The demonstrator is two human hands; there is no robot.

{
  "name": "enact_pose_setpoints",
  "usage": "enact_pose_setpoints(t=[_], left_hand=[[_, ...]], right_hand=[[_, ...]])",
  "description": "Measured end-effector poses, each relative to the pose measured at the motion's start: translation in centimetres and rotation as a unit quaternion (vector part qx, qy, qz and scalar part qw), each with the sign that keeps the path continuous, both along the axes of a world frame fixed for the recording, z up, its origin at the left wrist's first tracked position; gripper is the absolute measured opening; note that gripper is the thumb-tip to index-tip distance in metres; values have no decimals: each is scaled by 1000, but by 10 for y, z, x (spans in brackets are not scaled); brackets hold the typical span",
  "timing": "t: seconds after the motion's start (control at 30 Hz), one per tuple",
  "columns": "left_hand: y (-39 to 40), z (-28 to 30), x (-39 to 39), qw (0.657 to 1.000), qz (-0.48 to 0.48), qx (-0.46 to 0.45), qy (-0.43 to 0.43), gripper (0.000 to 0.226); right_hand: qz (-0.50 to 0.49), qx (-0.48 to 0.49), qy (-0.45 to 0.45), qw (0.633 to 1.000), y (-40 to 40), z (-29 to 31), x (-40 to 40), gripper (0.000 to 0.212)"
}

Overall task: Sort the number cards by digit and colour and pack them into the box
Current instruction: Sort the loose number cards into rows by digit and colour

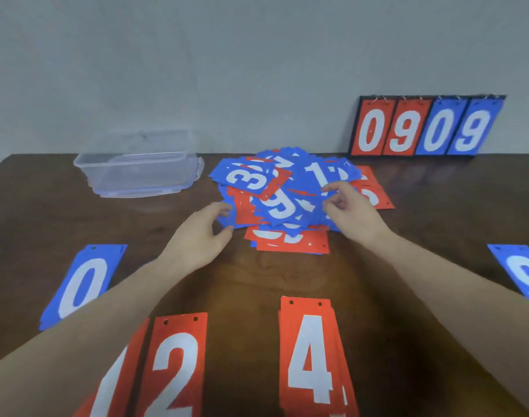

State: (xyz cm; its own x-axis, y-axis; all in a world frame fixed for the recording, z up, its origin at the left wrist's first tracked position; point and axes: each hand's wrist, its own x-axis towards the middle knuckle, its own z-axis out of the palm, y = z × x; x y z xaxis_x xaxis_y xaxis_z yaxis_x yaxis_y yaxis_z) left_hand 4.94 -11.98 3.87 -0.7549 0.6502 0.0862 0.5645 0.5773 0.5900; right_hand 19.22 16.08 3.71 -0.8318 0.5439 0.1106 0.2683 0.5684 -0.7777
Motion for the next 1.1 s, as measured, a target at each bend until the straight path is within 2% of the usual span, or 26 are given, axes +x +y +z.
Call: enact_pose_setpoints(t=[0.07, 0.27, 0.37, 0.5, 0.57, 0.63, 0.7, 0.8, 0.97, 1.1], left_hand=[[19, -3, 2, 1000, 11, 14, -25, 41], [62, -4, -16, 999, 42, 8, 13, 32], [74, -2, -33, 999, 48, -4, 10, 35], [86, -7, -38, 997, -20, -50, 64, 44], [90, -11, -36, 990, -72, -41, 114, 44], [92, -15, -34, 983, -120, -48, 127, 53], [93, -21, -34, 971, -164, -109, 138, 64], [91, -28, -34, 942, -216, -174, 188, 65], [84, -31, -35, 926, -258, -123, 248, 53], [83, -31, -33, 943, -253, -49, 210, 46]], right_hand=[[-6, 11, -8, 1000, 19, -1, 13, 23], [-14, 9, -17, 1000, 60, -6, 14, 18], [6, 16, 4, 1000, 72, -7, -4, 16], [36, 46, 23, 998, 89, -13, -39, 31], [61, 102, 27, 993, 97, -17, -57, 40], [95, 171, -4, 981, 106, -24, -74, 48], [140, 212, -78, 964, 112, -29, -86, 58], [175, 248, -156, 940, 116, -37, -89, 59], [170, 313, -94, 930, 115, -25, -59, 47], [150, 292, -70, 942, 118, -13, -41, 50]])
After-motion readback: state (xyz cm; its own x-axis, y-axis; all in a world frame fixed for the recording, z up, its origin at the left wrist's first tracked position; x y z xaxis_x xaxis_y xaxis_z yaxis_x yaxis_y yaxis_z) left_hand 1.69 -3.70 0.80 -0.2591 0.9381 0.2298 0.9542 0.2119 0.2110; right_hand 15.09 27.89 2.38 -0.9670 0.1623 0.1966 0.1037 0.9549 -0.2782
